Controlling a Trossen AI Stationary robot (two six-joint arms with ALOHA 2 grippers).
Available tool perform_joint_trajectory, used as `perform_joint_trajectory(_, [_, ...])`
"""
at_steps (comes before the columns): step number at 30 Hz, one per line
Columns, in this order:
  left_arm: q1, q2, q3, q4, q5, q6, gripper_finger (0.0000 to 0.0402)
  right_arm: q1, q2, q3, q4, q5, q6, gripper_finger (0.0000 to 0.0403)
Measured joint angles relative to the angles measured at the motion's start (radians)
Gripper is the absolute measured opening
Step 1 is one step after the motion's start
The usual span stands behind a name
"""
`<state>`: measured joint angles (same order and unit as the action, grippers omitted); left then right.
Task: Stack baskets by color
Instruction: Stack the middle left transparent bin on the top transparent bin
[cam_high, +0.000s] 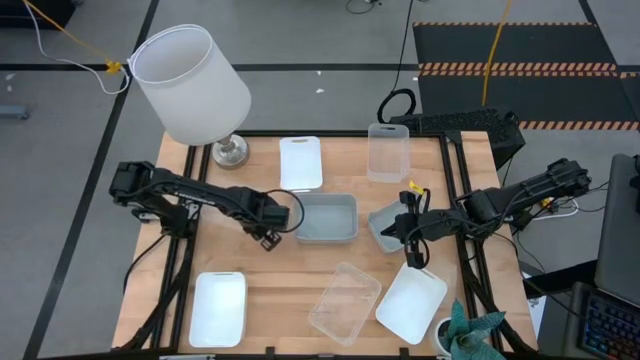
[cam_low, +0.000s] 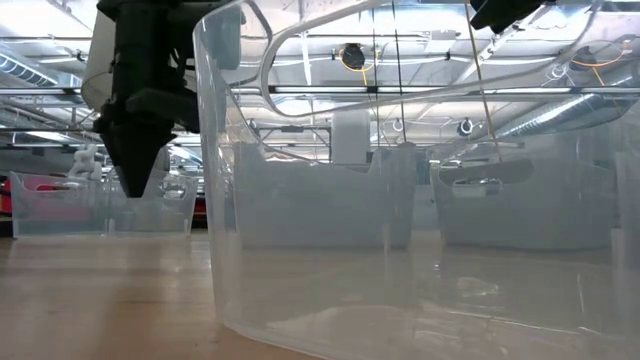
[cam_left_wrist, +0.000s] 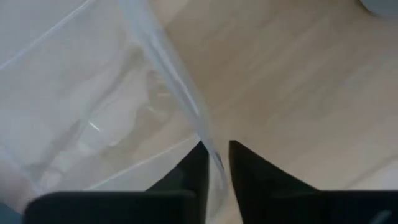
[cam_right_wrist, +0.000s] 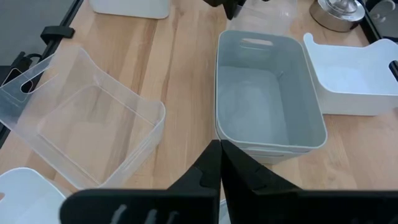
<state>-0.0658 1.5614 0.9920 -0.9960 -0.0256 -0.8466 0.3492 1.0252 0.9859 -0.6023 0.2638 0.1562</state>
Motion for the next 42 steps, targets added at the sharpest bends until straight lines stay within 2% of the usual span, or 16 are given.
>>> perform_joint_trajectory(4, [0.0,-0.001,0.0,-0.004,0.039,0.096,0.001,0.0,0.0,0.0,0.001,0.001,-0.004,0.0])
perform_joint_trajectory(11, [-0.025,-0.005,0.006,-0.067,0.051,0.128,0.0008,-0.001,0.029,0.0,0.055,0.026,-0.045,0.0])
perform_joint_trajectory(14, [-0.044,-0.005,0.033,-0.131,0.052,0.114,0.0008,-0.001,0.05,0.0,0.086,0.025,-0.07,0.0])
perform_joint_trajectory(20, [-0.095,-0.005,0.099,-0.153,0.042,0.111,0.0006,-0.001,0.085,0.0,0.134,0.024,-0.116,0.0])
perform_joint_trajectory(27, [-0.172,-0.005,0.201,-0.252,-0.035,0.085,0.0008,-0.003,0.1,0.0,0.143,0.024,-0.129,0.0])
perform_joint_trajectory(35, [-0.216,-0.005,0.356,-0.436,-0.028,0.221,0.0007,-0.003,0.1,0.0,0.163,0.024,-0.119,0.0])
perform_joint_trajectory(42, [-0.219,-0.006,0.486,-0.525,-0.04,0.437,0.0006,-0.003,0.1,0.0,0.175,0.024,-0.116,0.0])
